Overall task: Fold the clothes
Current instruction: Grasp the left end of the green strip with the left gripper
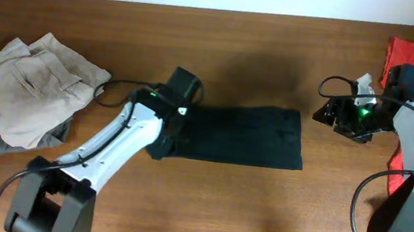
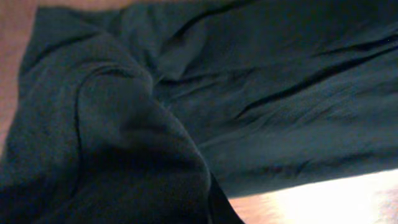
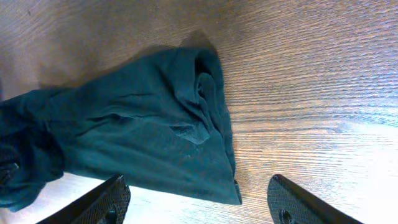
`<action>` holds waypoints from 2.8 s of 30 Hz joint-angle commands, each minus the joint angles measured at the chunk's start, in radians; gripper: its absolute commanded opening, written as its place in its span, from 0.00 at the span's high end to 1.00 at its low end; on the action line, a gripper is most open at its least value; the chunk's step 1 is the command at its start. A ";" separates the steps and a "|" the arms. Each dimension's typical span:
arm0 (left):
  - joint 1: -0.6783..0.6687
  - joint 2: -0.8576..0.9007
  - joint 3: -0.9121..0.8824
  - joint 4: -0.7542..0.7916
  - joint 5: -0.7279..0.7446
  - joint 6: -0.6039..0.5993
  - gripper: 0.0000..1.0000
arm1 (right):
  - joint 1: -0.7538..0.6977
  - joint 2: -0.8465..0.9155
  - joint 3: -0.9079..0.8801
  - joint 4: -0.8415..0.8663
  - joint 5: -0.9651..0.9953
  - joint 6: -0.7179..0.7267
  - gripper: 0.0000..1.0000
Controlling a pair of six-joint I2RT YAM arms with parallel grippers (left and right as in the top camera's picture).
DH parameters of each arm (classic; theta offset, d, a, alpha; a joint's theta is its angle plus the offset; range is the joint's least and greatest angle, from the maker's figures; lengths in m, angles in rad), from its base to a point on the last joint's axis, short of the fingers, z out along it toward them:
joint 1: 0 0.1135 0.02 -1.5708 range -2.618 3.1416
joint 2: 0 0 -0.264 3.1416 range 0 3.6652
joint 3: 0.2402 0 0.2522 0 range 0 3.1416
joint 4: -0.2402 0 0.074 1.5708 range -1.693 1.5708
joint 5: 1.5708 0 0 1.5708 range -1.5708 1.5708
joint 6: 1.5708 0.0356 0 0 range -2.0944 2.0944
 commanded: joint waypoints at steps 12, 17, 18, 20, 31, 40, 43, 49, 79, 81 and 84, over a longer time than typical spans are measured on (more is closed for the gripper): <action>-0.095 0.076 0.023 0.168 -0.097 -0.022 0.88 | -0.004 -0.004 0.000 0.001 -0.041 0.000 0.24; -0.115 0.127 0.049 0.177 -0.096 -0.021 0.64 | -0.004 -0.004 0.000 0.000 -0.041 0.000 0.24; -0.121 0.131 0.056 0.177 -0.097 -0.021 0.60 | -0.004 -0.004 0.000 0.000 -0.041 0.000 0.24; -0.136 0.131 0.078 0.174 -0.097 -0.016 0.44 | -0.004 -0.004 0.000 0.000 -0.041 0.000 0.24; -0.199 0.131 0.196 0.108 -0.148 0.046 0.41 | -0.004 -0.004 0.000 -0.002 -0.040 0.000 0.25; -0.074 0.143 0.220 -0.137 -0.165 -0.127 0.40 | -0.004 -0.004 0.000 -0.003 -0.040 0.000 0.25; -0.032 0.170 0.220 -0.117 -0.125 -0.128 0.44 | -0.004 -0.004 0.000 -0.003 -0.040 0.000 0.24; 0.002 0.271 0.220 -0.064 0.016 -0.130 0.75 | -0.004 -0.004 0.000 -0.004 -0.040 0.000 0.24; -0.077 0.286 0.446 -0.222 0.002 -0.063 0.76 | -0.004 -0.004 0.000 -0.003 -0.035 -0.001 0.24; -0.084 0.290 0.441 -0.224 0.006 -0.063 0.78 | -0.004 -0.004 0.000 -0.002 -0.031 -0.001 0.25; -0.116 0.310 0.438 -0.227 0.042 -0.063 0.80 | -0.005 -0.004 0.000 -0.003 -0.028 -0.001 0.24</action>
